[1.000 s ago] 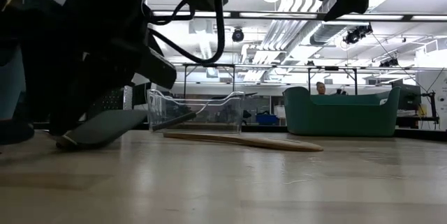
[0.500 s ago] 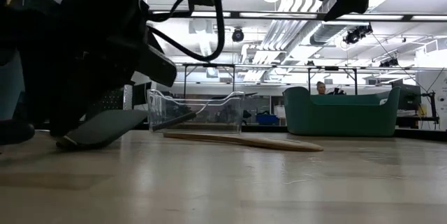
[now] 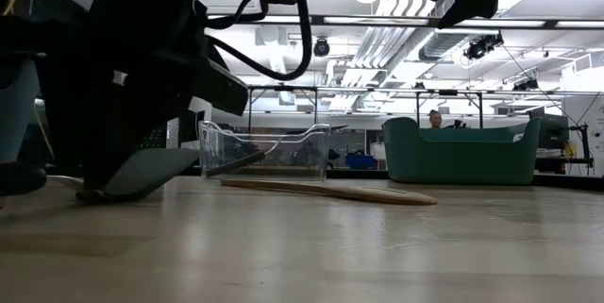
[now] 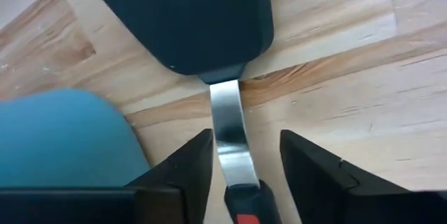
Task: Pick & Place Kitchen Items
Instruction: Put the spatula into the transparent bin
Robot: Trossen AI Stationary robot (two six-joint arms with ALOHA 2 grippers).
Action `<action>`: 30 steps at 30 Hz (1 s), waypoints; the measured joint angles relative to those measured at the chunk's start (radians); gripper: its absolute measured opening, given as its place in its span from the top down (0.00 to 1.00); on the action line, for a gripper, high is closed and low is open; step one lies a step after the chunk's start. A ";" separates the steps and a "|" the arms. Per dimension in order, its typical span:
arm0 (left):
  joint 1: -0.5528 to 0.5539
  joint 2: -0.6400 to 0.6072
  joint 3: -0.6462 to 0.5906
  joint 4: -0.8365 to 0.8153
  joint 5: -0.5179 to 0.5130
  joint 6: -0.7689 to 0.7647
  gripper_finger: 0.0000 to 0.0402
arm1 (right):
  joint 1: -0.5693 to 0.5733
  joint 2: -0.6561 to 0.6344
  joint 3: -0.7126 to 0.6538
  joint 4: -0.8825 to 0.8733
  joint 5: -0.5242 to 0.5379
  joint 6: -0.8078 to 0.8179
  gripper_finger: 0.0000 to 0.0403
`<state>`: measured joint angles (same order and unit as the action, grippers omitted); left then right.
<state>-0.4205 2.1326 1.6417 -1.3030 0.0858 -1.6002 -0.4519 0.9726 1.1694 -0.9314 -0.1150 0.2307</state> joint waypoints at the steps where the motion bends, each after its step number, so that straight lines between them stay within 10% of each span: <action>1: 0.000 0.000 0.000 0.002 -0.003 0.000 0.58 | 0.000 0.000 0.000 0.000 0.000 0.000 0.13; 11: 0.001 0.000 0.000 -0.053 0.008 -0.058 0.37 | 0.000 0.000 0.000 0.000 0.000 0.000 0.13; 30: 0.009 -0.008 -0.108 0.125 0.092 -0.008 0.50 | 0.000 0.000 0.000 0.000 0.000 0.000 0.13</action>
<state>-0.4114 2.1246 1.5341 -1.1781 0.1781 -1.6081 -0.4519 0.9726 1.1694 -0.9314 -0.1150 0.2302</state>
